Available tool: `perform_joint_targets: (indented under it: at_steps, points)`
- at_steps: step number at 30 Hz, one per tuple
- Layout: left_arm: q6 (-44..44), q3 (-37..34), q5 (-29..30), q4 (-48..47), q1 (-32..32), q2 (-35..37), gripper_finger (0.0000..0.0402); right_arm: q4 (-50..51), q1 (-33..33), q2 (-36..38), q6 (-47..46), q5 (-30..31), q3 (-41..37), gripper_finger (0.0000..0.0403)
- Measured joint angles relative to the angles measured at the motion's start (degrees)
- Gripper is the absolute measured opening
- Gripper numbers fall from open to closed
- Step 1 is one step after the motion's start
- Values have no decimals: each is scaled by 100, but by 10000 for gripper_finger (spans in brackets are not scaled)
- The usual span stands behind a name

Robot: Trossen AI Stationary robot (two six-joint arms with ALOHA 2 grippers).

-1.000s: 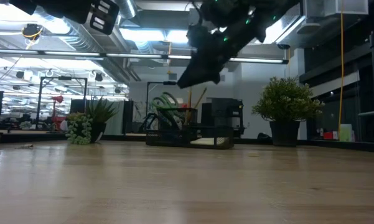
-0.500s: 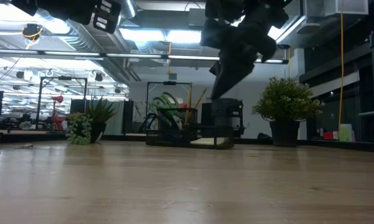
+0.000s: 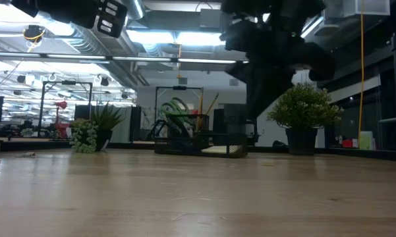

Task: Pick and place office supplies into organizer
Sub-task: Put the right binder clip into the desk organizer

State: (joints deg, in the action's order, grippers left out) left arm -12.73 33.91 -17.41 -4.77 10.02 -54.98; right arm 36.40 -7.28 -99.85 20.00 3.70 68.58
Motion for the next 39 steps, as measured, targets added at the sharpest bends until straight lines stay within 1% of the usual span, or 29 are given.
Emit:
perform_joint_targets:
  at_steps: [2,3,6,10,12,14,17,21,27,31,36,39]
  points:
    - [0,0,0,-69,0,0,5,40,-155,0,-35,447,0,13]
    - [-2,0,0,-101,0,0,5,29,-228,0,-50,568,0,13]
    - [-123,-1,0,-166,0,0,4,19,-409,0,-33,607,0,13]
    - [-320,0,2,-160,0,0,2,151,-543,-57,387,448,0,9]
    - [-391,-2,2,-160,0,2,3,243,-538,-57,779,15,-2,5]
    - [-396,-2,2,-169,0,2,5,278,-537,-88,1167,-198,0,5]
    - [-368,-1,2,-193,0,0,7,221,-536,-138,1574,-186,-2,4]
    - [-400,-2,2,-203,0,0,7,13,-421,-238,1599,-133,0,6]
    - [-409,-2,4,-317,0,2,3,-229,-315,-319,1182,237,0,24]
    - [-400,-2,4,-381,0,2,2,-240,-314,-319,1305,237,-9,39]
    - [-401,-2,4,-417,0,2,5,-197,-321,-319,1352,225,-172,73]
    - [-403,-2,5,-430,0,2,4,-181,-342,-319,1806,224,-398,93]
